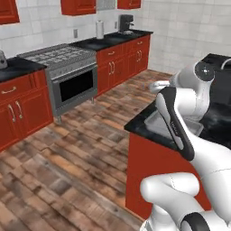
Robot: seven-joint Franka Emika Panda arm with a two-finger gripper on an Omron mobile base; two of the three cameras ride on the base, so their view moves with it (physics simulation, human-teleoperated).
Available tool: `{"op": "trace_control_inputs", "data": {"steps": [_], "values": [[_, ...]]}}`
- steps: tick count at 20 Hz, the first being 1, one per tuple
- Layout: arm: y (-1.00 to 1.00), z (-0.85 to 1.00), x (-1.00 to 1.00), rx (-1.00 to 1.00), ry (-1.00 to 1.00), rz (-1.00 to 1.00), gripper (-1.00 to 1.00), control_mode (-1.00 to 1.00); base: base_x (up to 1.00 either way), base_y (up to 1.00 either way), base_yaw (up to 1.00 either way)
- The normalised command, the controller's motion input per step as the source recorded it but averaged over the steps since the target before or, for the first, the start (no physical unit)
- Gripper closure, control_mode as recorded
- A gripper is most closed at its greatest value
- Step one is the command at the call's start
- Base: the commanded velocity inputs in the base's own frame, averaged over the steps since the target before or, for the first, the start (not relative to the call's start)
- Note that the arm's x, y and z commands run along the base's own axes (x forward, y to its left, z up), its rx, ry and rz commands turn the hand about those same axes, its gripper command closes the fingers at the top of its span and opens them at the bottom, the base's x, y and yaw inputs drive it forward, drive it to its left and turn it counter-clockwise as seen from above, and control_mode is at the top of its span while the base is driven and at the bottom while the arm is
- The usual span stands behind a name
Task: Place one corn and one fish in each tupperware on the nearby counter, to pack two identical lunches.
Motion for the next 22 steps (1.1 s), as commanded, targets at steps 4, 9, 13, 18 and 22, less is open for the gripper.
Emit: {"op": "trace_control_inputs", "data": {"steps": [4, 9, 13, 18, 22], "values": [[0.00, 0.00, 0.00, 0.00, 0.00, 0.00, 1.00, 1.00, 0.47, 0.65, -0.63], [0.00, 0.00, 0.00, 0.00, 0.00, 0.00, 1.00, 1.00, 0.44, 0.93, -0.63], [0.00, 0.00, 0.00, 0.00, 0.00, 0.00, 1.00, 1.00, 0.17, 0.97, -0.63], [0.00, 0.00, 0.00, 0.00, 0.00, 0.00, 1.00, 1.00, 0.18, 0.93, -0.65], [0.00, 0.00, 0.00, 0.00, 0.00, 0.00, 1.00, 1.00, 0.37, 0.97, -0.66]]}}
